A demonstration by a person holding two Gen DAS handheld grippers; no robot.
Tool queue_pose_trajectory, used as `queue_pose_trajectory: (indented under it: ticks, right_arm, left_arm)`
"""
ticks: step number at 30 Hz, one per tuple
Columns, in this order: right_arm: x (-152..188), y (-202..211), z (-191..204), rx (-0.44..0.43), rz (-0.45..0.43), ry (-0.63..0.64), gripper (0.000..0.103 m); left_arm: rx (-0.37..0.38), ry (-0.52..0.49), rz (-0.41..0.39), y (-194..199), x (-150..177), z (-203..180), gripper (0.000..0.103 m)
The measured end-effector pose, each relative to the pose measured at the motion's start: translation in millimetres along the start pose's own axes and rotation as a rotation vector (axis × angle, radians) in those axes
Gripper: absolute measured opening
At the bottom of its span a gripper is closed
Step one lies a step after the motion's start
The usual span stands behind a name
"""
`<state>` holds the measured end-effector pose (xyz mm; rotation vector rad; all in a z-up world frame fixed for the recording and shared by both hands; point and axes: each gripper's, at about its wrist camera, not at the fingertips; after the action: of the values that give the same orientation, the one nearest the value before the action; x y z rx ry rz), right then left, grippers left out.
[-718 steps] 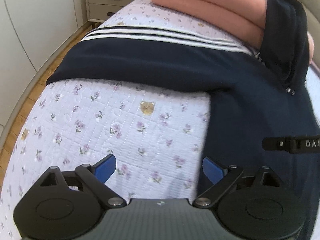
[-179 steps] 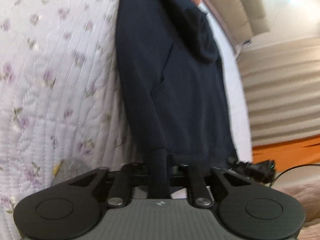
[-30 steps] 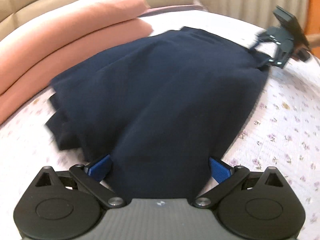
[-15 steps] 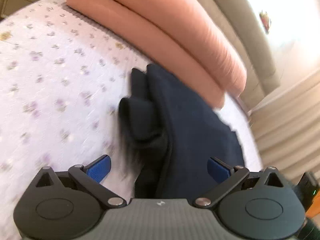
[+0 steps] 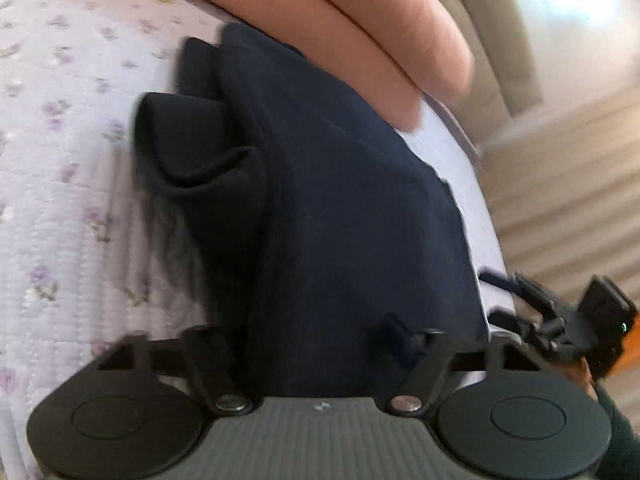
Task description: Fold large clothes
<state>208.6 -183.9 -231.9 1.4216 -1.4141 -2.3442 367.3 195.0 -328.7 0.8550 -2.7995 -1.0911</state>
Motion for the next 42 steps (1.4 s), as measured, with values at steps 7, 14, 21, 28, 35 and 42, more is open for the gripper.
queue_pose_trajectory:
  ticks: [7, 14, 21, 28, 35, 42]
  right_arm:
    - [14.9, -3.4, 17.2, -0.113, 0.115, 0.105, 0.103]
    - [-0.1, 21.5, -40.6, -0.21, 0.037, -0.142, 0.103]
    - [-23.1, 35.0, -138.4, -0.466, -0.193, -0.541, 0.103]
    - [-23.6, 22.4, -163.1, -0.565, -0.188, -0.471, 0.103]
    - [3.7, 21.7, -186.4, -0.555, -0.198, -0.437, 0.103]
    - [18.0, -26.0, -221.4, -0.554, -0.119, -0.562, 0.103]
  left_arm:
    - [0.049, 0.076, -0.165, 15.9, 6.7, -29.6, 0.021]
    - [-0.156, -0.134, -0.257, 6.7, 31.2, -139.5, 0.021]
    - [-0.351, -0.249, -0.37, -31.4, 59.4, -207.9, 0.022]
    - [-0.539, -0.504, -0.419, -104.3, 88.9, -286.4, 0.024]
    - [-0.572, -0.67, -0.365, -186.3, 121.5, -320.3, 0.026]
    - [-0.545, -0.735, -0.363, -214.9, 146.8, -320.4, 0.024]
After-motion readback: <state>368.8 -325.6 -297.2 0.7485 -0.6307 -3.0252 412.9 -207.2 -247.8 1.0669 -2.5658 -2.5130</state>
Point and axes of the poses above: each gripper's, at about its wrist camera, not at the fingertips, and y roughly against the way its jaws point, z to its left, x to its underside, and after that the axes turned 8 degrees about y, right-handed
